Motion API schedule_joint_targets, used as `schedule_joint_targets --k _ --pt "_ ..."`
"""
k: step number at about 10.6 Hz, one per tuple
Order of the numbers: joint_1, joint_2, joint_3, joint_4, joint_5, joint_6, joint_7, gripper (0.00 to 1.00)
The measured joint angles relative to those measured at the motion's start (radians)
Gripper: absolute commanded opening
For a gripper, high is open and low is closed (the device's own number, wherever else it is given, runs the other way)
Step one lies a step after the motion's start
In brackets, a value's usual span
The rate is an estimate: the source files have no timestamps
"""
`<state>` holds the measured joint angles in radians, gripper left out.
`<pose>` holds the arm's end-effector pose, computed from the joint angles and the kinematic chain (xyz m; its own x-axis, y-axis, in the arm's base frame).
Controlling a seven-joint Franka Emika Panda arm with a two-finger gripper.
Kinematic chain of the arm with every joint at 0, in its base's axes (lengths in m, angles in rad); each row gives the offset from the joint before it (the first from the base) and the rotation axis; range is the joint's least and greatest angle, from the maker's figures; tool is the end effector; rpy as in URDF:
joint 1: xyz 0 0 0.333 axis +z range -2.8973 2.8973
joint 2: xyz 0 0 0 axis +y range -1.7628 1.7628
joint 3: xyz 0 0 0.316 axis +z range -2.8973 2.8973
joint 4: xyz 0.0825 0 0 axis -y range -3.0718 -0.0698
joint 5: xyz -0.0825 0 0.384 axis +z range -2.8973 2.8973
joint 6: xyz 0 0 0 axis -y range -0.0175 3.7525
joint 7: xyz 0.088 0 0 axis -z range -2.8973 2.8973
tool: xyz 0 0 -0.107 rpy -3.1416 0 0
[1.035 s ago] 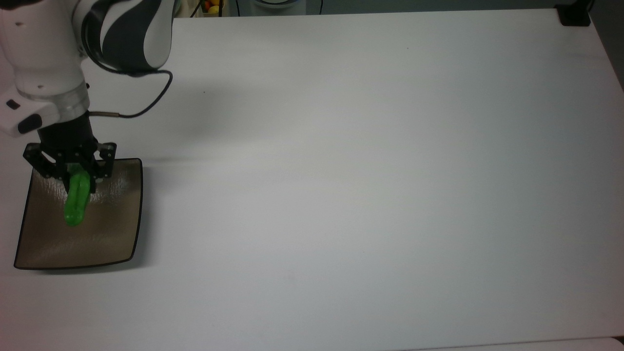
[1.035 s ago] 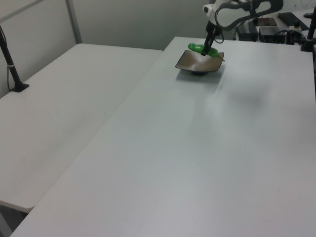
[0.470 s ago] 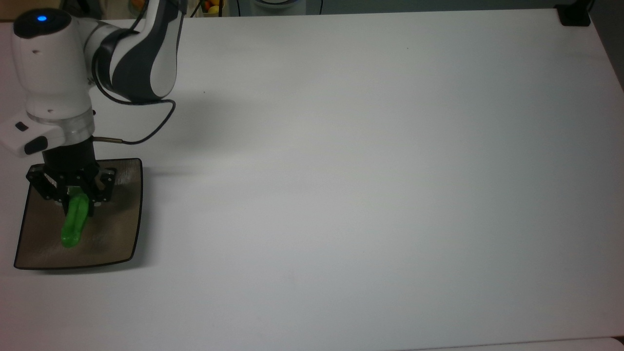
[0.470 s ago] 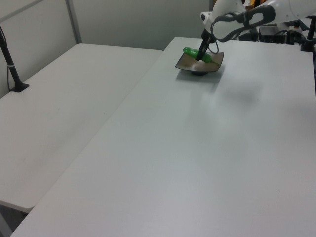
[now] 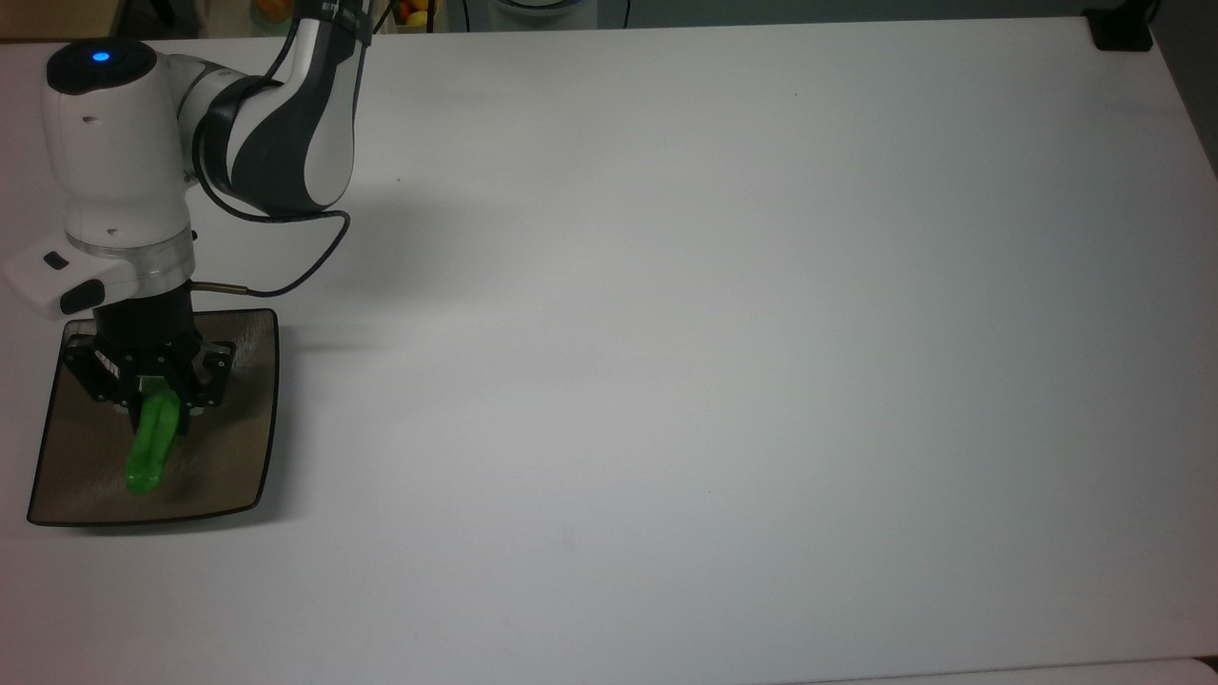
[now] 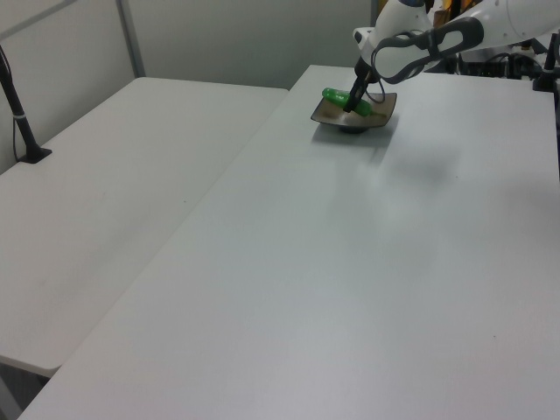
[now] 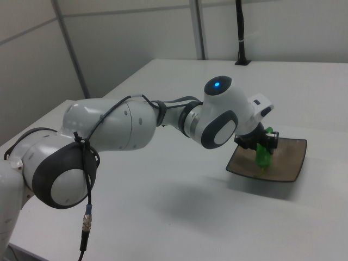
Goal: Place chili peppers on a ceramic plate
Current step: 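Lower the chili pepper onto the plate's center, then open the gripper, release the pepper, and raise the arm away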
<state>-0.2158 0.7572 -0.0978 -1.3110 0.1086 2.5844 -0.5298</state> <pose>0.7508 -0.2226 0.3475 0.8702 0.2162 0.4427 0.1249 -0.9660 0.2262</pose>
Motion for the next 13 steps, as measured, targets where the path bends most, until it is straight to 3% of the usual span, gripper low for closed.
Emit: schedule_joint_targets --k 3,4,5,10,13 --pt "0.000 0.001 0.000 0.000 0.000 0.000 0.001 0.73" --pt "0.000 0.001 0.000 0.000 0.000 0.000 0.002 0.92" --pt "0.000 0.002 0.001 0.000 0.000 0.000 0.002 1.00" --pt "0.001 -0.002 0.003 0.010 0.000 0.000 0.003 1.00" --pt "0.005 -0.077 0.003 -0.002 0.000 -0.044 0.010 1.00"
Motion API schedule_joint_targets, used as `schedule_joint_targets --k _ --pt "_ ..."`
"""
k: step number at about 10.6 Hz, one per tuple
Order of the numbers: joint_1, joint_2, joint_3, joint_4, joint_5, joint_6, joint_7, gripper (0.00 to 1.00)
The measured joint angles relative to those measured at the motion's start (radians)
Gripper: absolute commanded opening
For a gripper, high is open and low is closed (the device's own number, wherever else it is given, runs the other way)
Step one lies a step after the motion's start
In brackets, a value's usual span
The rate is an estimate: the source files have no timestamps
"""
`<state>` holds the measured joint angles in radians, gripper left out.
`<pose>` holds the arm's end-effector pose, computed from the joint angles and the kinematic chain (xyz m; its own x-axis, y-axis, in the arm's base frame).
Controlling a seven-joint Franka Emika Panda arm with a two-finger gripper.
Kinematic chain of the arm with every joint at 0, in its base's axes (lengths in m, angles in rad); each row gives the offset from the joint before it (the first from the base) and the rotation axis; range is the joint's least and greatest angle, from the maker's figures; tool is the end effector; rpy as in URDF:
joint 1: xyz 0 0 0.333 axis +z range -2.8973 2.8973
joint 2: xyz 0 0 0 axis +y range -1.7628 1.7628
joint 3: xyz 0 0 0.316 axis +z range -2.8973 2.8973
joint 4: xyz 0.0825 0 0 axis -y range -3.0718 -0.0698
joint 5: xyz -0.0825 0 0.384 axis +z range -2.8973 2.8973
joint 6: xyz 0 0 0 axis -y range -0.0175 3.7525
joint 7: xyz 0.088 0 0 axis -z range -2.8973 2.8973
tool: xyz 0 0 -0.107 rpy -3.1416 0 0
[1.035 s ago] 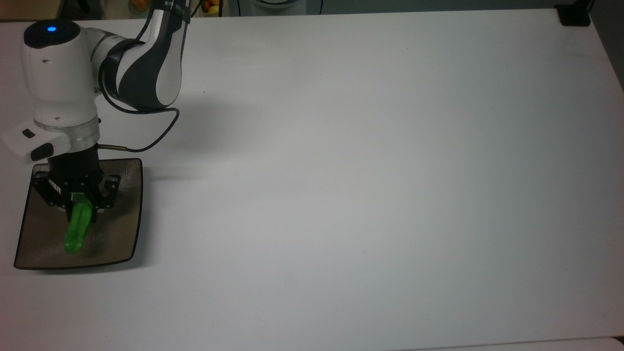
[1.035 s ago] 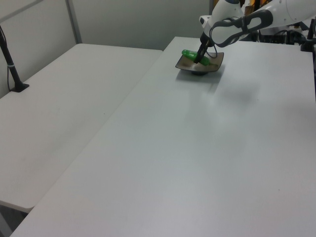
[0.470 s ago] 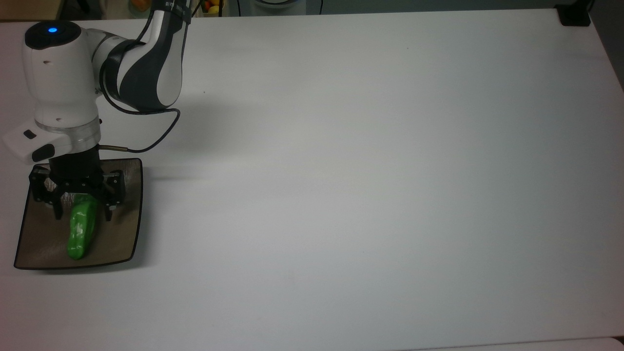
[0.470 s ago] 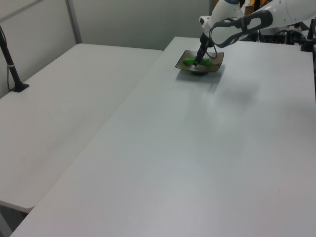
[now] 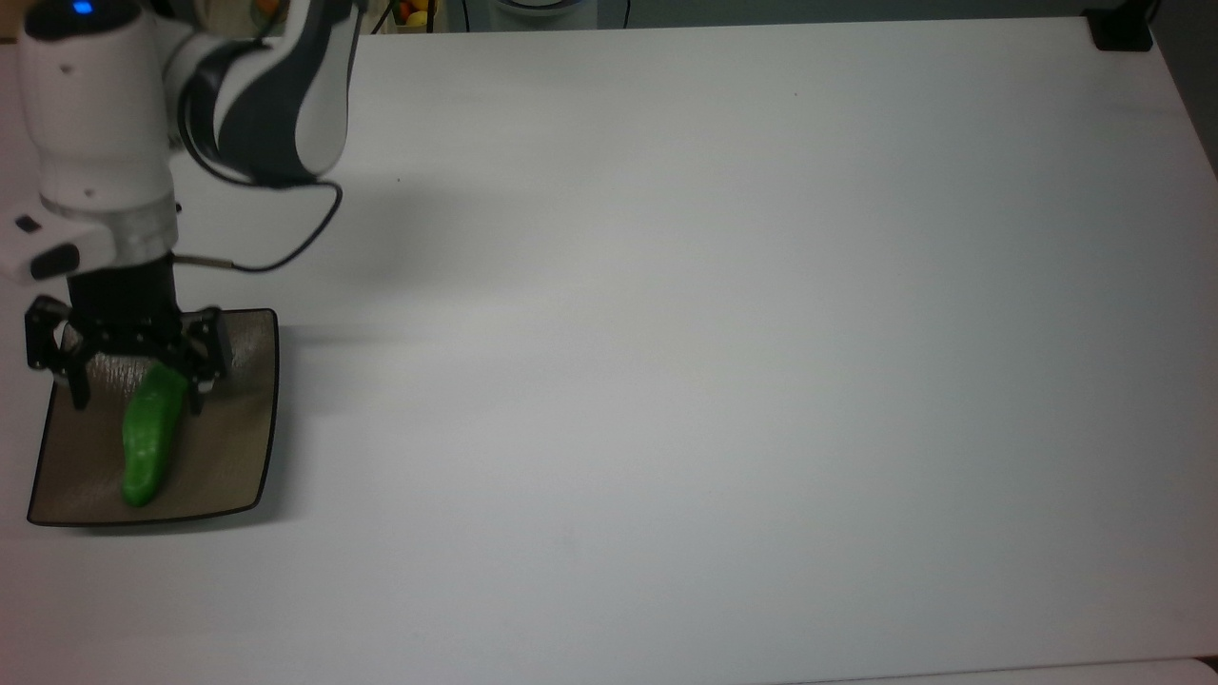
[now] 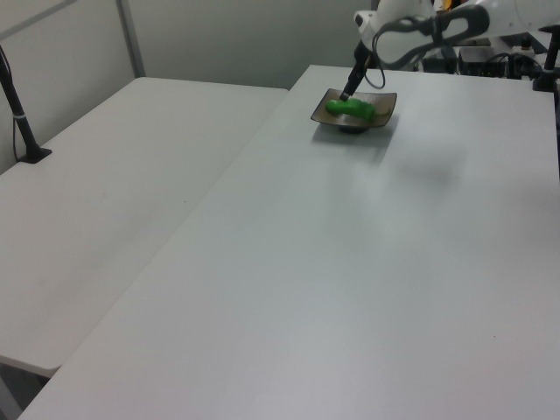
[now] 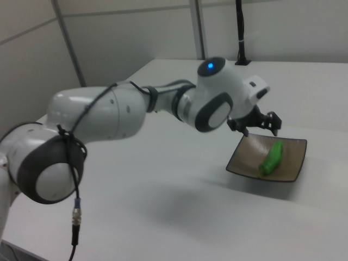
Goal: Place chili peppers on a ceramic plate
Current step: 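Open the gripper, release the pepper, and raise the arm away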
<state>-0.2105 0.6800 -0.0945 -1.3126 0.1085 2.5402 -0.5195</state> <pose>0.7472 -0.2153 0.4009 0.8545 0.2140 0.4733 0.1176 -0.9673 0.2249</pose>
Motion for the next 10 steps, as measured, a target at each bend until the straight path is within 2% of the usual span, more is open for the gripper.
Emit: schedule_joint_targets --k 2,6,8,10 --pt "0.018 -0.097 0.000 -0.009 0.000 -0.171 0.044 1.00" --pt "0.073 -0.356 0.002 -0.027 0.000 -0.677 0.222 1.00" --pt "0.129 -0.500 0.005 -0.098 0.000 -0.853 0.315 1.00" --pt "0.215 -0.636 0.008 -0.196 0.000 -0.950 0.369 1.00"
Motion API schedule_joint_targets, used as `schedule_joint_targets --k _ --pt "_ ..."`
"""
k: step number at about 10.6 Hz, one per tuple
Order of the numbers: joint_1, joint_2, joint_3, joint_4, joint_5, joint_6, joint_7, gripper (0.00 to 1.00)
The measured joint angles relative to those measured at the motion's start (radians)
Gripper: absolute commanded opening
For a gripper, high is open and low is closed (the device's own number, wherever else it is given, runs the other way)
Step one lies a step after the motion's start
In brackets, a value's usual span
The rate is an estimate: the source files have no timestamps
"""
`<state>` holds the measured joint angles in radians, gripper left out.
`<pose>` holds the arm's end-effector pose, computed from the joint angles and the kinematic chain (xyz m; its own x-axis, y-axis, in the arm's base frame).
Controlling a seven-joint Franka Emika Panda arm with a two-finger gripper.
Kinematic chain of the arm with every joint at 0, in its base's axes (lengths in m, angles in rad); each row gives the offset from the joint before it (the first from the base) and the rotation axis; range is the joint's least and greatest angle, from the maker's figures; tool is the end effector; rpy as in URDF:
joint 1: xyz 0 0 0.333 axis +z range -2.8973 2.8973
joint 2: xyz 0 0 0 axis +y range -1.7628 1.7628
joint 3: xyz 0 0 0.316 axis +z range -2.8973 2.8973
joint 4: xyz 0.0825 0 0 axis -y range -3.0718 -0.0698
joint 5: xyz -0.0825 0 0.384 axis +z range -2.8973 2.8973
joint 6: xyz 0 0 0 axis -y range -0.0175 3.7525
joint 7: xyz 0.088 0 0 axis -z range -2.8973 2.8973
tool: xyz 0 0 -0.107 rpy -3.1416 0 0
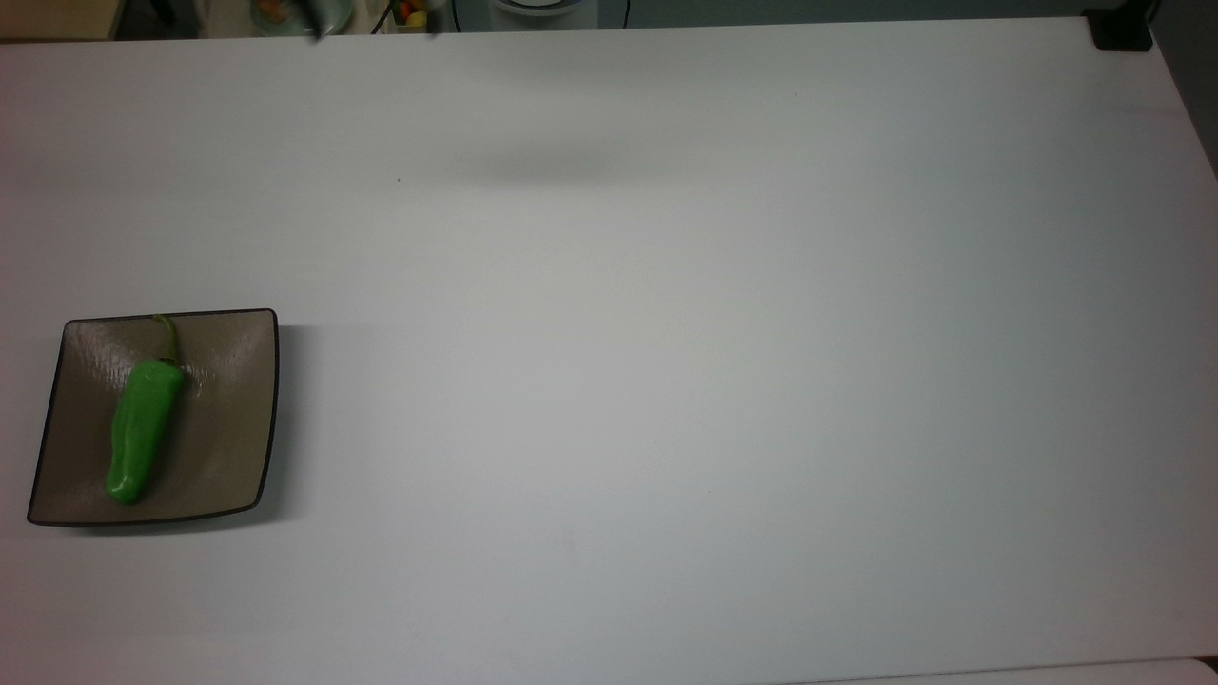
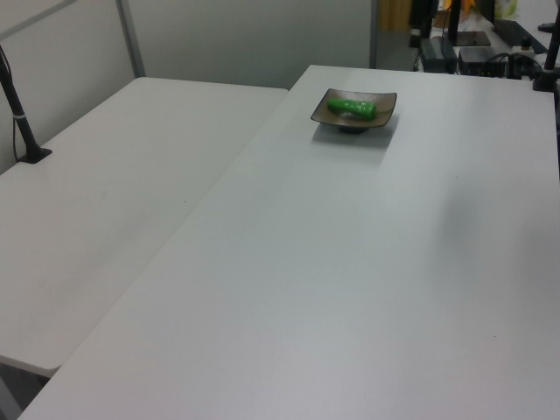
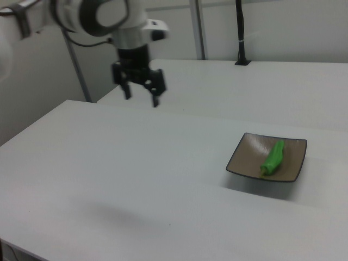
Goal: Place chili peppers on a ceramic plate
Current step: 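Open the gripper, release the pepper, and raise the arm away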
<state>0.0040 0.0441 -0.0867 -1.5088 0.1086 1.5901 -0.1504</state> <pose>0.5698 -0.0346 0.6314 0.9965 0.0651 0.0525 0.0700 -0.9927 -0.0978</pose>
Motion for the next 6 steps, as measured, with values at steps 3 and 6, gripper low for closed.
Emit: schedule_joint_targets --k 3,6 --pt "0.100 -0.077 0.004 -0.088 0.000 -0.010 0.018 1.00" --pt "0.122 -0.053 0.004 -0.110 -0.001 0.050 0.019 1.00"
